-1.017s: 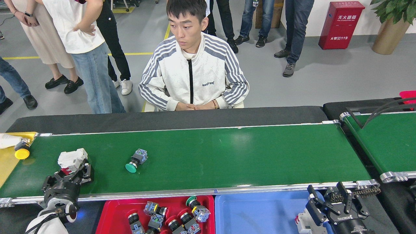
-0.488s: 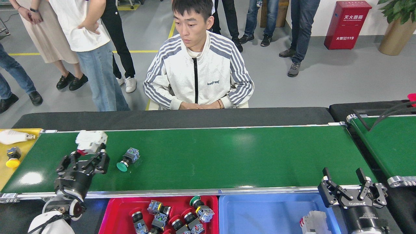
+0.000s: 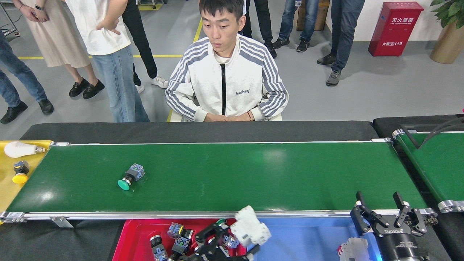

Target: Pick switch part from conveyor to tray

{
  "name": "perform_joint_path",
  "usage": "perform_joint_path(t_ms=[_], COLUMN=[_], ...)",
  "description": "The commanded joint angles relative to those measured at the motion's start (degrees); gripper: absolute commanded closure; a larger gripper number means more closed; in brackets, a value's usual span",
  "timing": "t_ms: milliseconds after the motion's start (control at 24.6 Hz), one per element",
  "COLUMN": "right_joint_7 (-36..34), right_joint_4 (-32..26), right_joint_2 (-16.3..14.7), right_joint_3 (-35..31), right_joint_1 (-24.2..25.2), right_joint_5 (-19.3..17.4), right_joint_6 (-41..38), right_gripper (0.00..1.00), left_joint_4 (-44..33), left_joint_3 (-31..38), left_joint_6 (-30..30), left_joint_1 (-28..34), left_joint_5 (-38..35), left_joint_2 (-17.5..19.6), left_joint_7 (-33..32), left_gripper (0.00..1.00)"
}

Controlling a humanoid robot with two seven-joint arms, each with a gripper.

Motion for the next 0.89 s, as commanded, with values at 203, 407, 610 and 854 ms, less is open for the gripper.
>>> perform_joint_path(t_ms=[203,407,610,854], right_joint_7=[-0.1,-0.1,-0.2,-0.2], right_joint_4=[-0.8,-0.8,-0.8,-0.7], right_joint_2=[-0.9,-1.2,-1.6,-1.9], right_joint_3=[0.3,0.1,0.1,-0.1], right_joint_1=[0.8,2.5,3.2,3.2], right_joint_5=[-0.2,-0.2,-0.3,-0.5], right_joint_6=[-3.0,-4.4,-5.2,-5.3], right_gripper=[0.00,0.00,0.00,0.00], left_joint_4=[-1.3,-2.3,-1.1,10.7], left_joint_3=[0.6,14.2,36.8,54.5], left_joint_6=[2.7,7.4,-0.3,-7.7], left_joint_1=[1.4,2.4,3.7,4.5], left_joint_5=[-0.7,-0.5,-0.3,0.1], left_joint_2=[-1.2,-0.7,5.2,7.7], left_joint_7=[-1.4,-1.0,4.8,7.0], left_gripper=[0.00,0.00,0.00,0.00])
